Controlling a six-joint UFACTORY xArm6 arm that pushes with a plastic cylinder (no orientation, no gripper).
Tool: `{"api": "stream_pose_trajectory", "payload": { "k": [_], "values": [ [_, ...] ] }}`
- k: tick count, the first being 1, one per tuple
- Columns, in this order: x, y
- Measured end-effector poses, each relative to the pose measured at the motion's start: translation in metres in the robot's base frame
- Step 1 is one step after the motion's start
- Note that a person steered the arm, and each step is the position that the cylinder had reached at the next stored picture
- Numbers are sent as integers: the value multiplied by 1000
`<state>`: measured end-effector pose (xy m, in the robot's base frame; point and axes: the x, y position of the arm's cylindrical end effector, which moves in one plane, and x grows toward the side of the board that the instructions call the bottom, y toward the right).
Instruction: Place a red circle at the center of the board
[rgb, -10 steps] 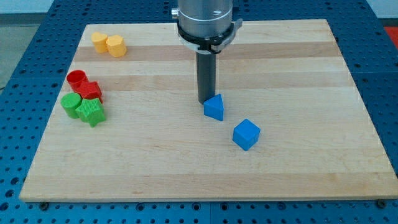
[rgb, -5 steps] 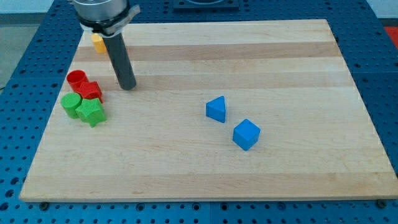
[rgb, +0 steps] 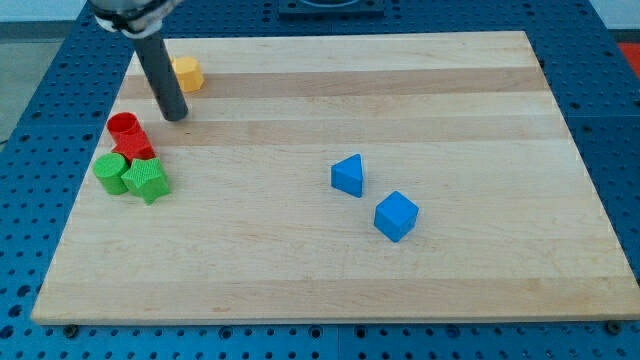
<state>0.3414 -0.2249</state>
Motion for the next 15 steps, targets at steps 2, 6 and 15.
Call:
{"api": "stream_pose_trajectory", "payload": {
  "k": [2,6,15],
  "values": [
    [4,-69],
    [18,17],
    [135,44]
  ]
}}
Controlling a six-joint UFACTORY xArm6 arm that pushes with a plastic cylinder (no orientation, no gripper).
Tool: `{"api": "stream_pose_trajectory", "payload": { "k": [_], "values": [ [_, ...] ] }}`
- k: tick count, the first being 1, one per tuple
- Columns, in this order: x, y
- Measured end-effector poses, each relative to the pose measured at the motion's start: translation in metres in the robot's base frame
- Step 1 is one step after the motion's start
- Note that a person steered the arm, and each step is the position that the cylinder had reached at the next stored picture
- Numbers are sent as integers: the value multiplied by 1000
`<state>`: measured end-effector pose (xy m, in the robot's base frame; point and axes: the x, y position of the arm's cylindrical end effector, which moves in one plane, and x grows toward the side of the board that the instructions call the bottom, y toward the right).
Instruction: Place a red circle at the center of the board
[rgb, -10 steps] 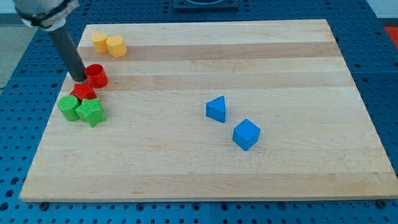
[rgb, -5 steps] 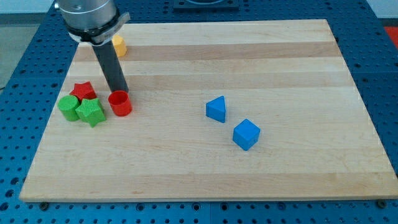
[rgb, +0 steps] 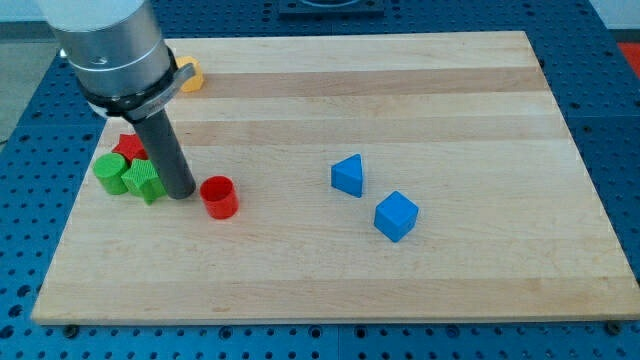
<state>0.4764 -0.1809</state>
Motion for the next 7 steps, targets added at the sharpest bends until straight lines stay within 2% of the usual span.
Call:
{"api": "stream_pose_trajectory", "payload": {
  "k": [3,5,7],
  "values": [
    [0,-2],
    [-11,40],
    [19,12]
  ]
}}
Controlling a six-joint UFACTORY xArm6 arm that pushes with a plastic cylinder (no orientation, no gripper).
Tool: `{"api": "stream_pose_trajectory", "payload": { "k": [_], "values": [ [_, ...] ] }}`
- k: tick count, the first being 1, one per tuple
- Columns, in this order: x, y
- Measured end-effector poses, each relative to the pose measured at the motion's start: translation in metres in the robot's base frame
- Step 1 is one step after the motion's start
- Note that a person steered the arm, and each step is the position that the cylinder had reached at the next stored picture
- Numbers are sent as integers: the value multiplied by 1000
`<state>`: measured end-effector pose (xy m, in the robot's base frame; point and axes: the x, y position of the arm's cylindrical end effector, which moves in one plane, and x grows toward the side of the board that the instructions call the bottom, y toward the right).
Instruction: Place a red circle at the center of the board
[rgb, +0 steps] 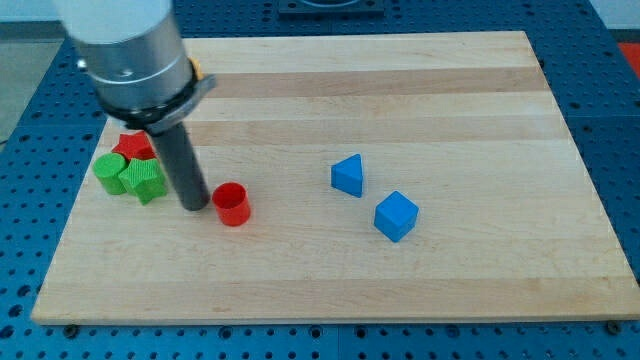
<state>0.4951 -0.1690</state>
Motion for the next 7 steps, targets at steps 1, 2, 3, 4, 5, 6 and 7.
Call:
{"api": "stream_pose_trajectory", "payload": {
  "k": [1,2,3,4,5,6,7],
  "values": [
    [36,12],
    [32,74],
    [-24,64],
    [-47,61],
    [-45,30],
    [-63,21],
    [-93,36]
  ]
}}
